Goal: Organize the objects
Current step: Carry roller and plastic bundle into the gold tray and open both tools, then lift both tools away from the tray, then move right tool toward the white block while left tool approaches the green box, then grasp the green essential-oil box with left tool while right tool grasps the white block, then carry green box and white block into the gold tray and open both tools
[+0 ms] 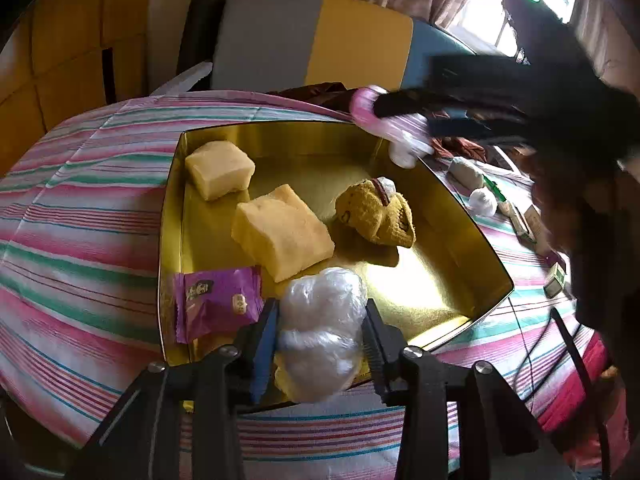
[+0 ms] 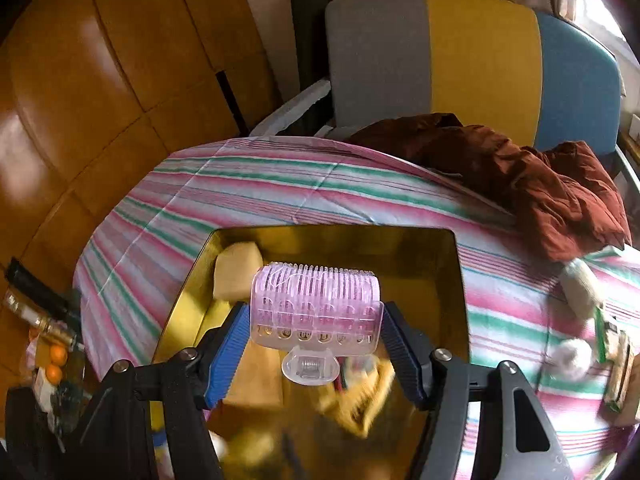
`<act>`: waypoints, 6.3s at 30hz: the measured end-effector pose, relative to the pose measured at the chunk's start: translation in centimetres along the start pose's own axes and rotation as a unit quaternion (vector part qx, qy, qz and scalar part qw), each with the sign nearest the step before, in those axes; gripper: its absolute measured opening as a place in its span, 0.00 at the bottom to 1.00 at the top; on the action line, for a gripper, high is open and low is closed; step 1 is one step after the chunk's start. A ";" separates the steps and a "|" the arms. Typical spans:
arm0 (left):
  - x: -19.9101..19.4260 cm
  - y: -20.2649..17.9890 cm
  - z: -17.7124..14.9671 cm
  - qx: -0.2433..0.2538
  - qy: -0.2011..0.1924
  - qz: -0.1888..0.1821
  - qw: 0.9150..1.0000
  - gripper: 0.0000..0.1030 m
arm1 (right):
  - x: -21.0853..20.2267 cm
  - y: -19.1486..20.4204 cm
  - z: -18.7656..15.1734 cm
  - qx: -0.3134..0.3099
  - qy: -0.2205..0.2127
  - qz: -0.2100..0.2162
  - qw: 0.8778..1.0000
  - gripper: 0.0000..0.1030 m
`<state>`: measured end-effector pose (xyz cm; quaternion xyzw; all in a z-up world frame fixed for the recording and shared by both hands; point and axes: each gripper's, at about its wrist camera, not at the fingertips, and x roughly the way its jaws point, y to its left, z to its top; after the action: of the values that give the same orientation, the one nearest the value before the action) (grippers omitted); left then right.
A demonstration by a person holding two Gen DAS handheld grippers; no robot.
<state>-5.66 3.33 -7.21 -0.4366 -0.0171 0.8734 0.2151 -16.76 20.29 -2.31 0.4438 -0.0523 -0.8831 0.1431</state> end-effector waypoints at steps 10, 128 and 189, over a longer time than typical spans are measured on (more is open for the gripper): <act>-0.7 0.9 -0.5 -0.006 -0.012 0.006 1.000 0.66 | 3.5 -0.3 3.4 0.067 0.015 0.047 0.997 0.71; 6.3 -30.6 2.7 0.335 -0.042 -0.091 0.937 0.88 | -23.8 -37.5 -25.2 0.537 -0.198 -0.150 0.806 0.76; 8.7 -27.8 -1.7 0.282 0.043 -0.131 0.949 0.30 | -22.3 -37.0 -25.3 0.500 -0.116 -0.272 0.814 0.54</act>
<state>1.11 31.64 -8.82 -0.3888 0.1823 0.7873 0.4425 8.40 63.08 -8.51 0.3442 -0.3799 -0.7833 -0.3516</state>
